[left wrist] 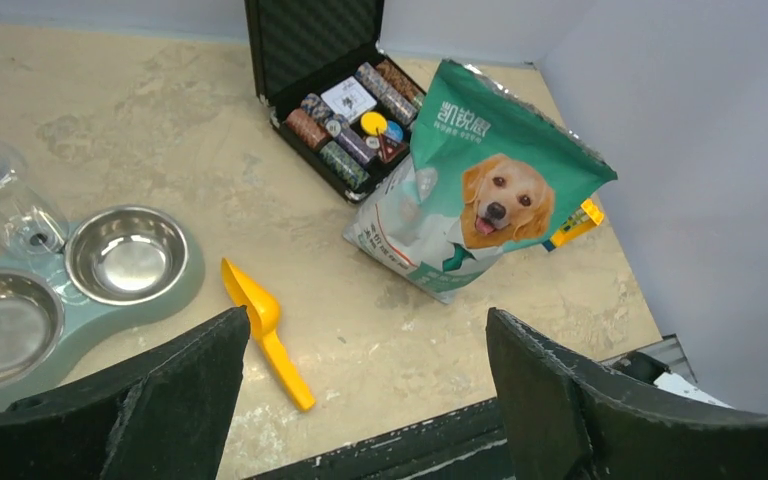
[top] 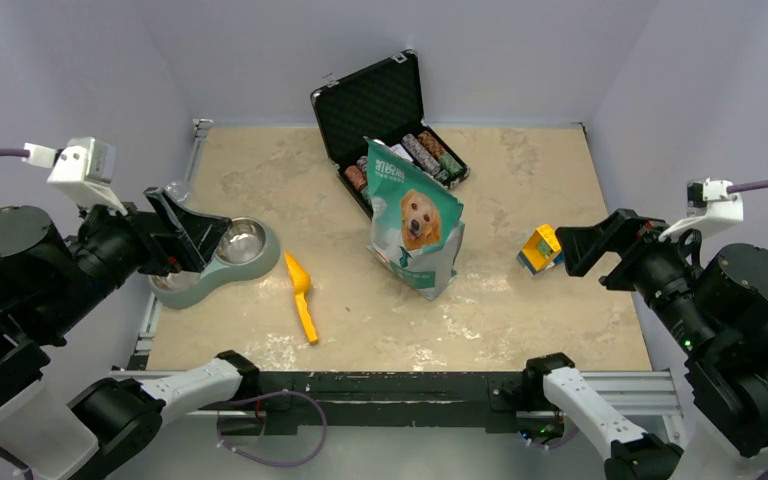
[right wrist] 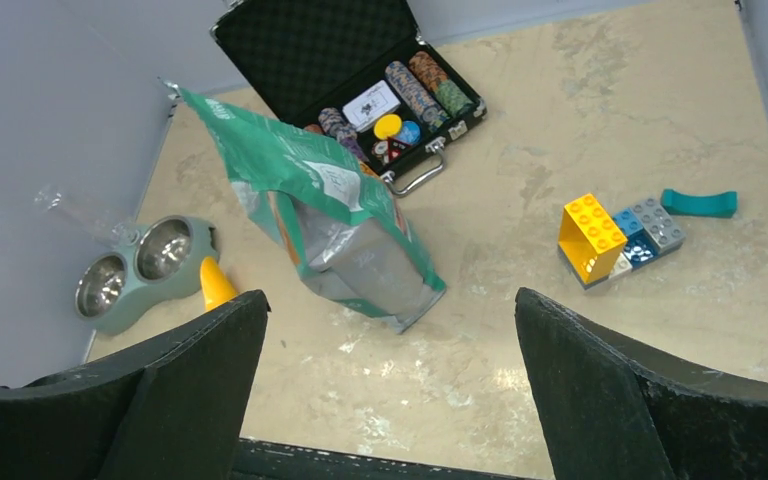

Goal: Serve the pet food

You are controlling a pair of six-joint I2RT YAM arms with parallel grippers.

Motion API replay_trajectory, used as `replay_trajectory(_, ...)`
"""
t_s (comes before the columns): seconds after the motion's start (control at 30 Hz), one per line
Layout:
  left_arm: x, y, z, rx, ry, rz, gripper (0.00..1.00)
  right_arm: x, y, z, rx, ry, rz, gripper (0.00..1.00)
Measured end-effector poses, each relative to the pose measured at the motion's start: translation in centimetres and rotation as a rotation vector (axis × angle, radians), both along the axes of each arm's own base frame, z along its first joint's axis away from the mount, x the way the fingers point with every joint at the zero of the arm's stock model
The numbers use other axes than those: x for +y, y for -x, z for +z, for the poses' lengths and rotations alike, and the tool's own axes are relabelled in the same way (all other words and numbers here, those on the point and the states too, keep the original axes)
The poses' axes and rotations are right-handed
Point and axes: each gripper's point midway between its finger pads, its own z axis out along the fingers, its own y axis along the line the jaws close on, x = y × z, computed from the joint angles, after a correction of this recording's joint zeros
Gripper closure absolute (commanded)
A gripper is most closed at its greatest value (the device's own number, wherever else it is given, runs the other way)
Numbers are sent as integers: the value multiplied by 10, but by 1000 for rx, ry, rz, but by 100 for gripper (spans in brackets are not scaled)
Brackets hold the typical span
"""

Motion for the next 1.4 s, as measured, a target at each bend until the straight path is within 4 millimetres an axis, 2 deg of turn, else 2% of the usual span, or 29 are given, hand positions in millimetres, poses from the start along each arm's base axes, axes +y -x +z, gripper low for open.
replay_trajectory(0.17, -11, -9, -23, 103, -11, -6, 8, 16, -16, 15, -26, -43, 57, 1)
replay_trajectory(0.3, -26, -17, -44, 215, 12, -11, 8, 42, -46, 22, -84, -99, 160, 1)
replay_trajectory(0.47, -45, -9, -92, 415, 20, -58, 8, 82, -85, 17, -91, -149, 321, 1)
replay_trajectory(0.6, -55, 0, -114, 526, 51, -81, 6, 121, -117, 16, -80, -157, 472, 2)
replay_trajectory(0.7, -63, 9, -132, 612, 96, -89, 6, 151, -140, 3, -43, -142, 559, 7)
replay_trajectory(0.83, -77, 15, -153, 685, 200, -97, 11, 184, -165, -31, 35, -62, 618, 17)
replay_trajectory(0.93, -90, 9, -154, 700, 294, -99, 14, 204, -171, -52, 75, 24, 649, 24)
replay_trajectory(1.03, -109, -11, -141, 693, 376, -105, 14, 217, -173, -68, 98, 123, 656, 36)
replay_trajectory(1.13, -131, -36, -132, 702, 441, -115, 12, 218, -173, -79, 107, 215, 639, 46)
replay_trajectory(1.27, -154, -65, -128, 750, 503, -99, 12, 210, -177, -88, 108, 333, 581, 49)
replay_trajectory(1.3, -159, -70, -128, 765, 520, -98, 13, 208, -180, -89, 100, 361, 562, 54)
replay_trajectory(1.4, -169, -79, -127, 801, 568, -89, 13, 203, -184, -95, 90, 415, 536, 82)
